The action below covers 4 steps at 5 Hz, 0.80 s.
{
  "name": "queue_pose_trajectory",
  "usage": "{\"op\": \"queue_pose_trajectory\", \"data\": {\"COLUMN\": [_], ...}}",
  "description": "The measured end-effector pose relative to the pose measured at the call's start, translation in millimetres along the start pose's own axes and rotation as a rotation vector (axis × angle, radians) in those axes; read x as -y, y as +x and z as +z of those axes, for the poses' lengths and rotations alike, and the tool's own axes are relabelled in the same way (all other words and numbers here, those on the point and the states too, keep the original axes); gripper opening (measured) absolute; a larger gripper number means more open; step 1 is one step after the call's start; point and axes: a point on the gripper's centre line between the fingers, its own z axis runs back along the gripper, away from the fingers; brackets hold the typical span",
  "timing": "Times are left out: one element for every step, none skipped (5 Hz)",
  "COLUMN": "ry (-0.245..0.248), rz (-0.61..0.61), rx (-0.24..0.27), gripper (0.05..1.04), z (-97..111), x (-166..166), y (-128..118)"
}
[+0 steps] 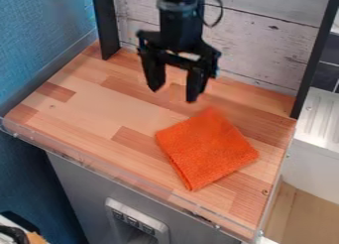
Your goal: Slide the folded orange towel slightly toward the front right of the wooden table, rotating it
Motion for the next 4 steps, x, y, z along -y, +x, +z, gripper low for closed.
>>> {"op": "queue_pose_trajectory", "data": {"ry": [0.016, 0.024, 0.026, 0.027], "rz": [0.011, 0.014, 0.022, 0.024], "rx": [-0.004, -0.012, -0.009, 0.006], "gripper": [0.999, 0.999, 0.999, 0.999], "z": [14, 19, 24, 30], "x": [-8, -14, -20, -28], "y": [-3, -8, -9, -6]}}
